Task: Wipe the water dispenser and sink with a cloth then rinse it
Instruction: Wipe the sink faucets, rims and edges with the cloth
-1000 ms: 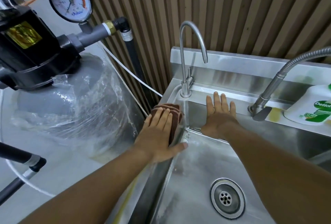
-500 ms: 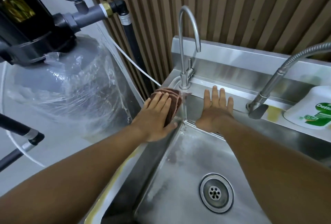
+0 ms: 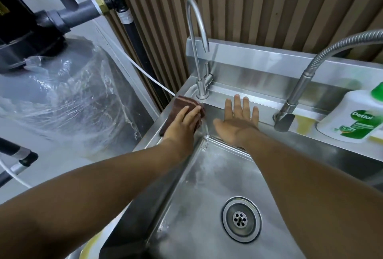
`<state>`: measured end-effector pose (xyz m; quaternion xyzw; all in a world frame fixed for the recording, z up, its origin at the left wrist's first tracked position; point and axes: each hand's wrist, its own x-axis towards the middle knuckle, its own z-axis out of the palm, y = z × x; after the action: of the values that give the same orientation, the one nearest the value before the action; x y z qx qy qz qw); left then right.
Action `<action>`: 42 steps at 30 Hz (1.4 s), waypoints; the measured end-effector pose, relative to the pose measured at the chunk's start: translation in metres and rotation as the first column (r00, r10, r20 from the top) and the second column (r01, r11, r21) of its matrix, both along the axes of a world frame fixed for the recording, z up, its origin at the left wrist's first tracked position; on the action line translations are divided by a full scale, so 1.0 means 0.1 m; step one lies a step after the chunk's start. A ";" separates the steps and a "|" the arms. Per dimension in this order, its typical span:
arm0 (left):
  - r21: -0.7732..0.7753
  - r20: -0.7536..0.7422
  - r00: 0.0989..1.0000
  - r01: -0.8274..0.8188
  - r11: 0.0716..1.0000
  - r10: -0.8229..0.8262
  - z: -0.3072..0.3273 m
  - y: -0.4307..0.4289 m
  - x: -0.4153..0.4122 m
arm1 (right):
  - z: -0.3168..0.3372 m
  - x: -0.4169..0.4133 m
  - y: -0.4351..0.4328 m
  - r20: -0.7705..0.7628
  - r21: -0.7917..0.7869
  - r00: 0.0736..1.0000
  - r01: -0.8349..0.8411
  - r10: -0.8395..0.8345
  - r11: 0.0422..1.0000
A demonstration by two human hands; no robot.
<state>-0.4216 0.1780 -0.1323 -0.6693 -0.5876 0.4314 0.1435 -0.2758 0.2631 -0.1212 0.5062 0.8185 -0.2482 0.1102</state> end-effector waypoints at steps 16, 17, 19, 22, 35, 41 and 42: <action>-0.337 -0.398 0.855 0.200 0.920 -0.332 -0.09 -0.14 -0.01 | -0.01 0.02 -0.01 -0.024 -0.010 1.000 -0.002 0.002 1.000; -0.293 -0.382 0.878 0.182 0.939 -0.289 -0.09 -0.04 0.00 | -0.01 0.02 -0.01 -0.020 -0.007 1.000 0.000 0.000 1.000; -0.236 -0.370 0.894 0.174 0.956 -0.254 -0.15 0.14 0.07 | -0.01 0.02 0.00 -0.013 0.000 1.000 0.004 -0.004 1.000; -0.189 -0.416 0.894 0.095 0.977 -0.167 -0.25 0.12 0.14 | -0.02 0.02 0.00 -0.011 -0.001 1.000 0.001 -0.001 1.000; 0.017 0.417 0.904 -0.108 0.994 0.091 0.21 -0.56 -0.30 | -0.01 0.00 0.00 0.032 0.017 0.999 -0.015 0.014 1.000; 0.066 0.682 0.706 -0.323 0.944 0.194 0.18 -1.01 -0.41 | -0.02 -0.01 0.00 0.040 0.019 0.999 -0.016 0.015 1.000; 0.073 0.718 0.663 -0.372 0.925 0.209 0.15 -1.05 -0.40 | -0.01 -0.01 0.00 0.041 0.016 0.999 -0.013 0.012 1.000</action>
<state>-0.4616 0.0731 -0.1169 -0.6593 -0.7401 0.0979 -0.0893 -0.2766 0.2627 -0.1226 0.5069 0.8213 -0.2303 0.1242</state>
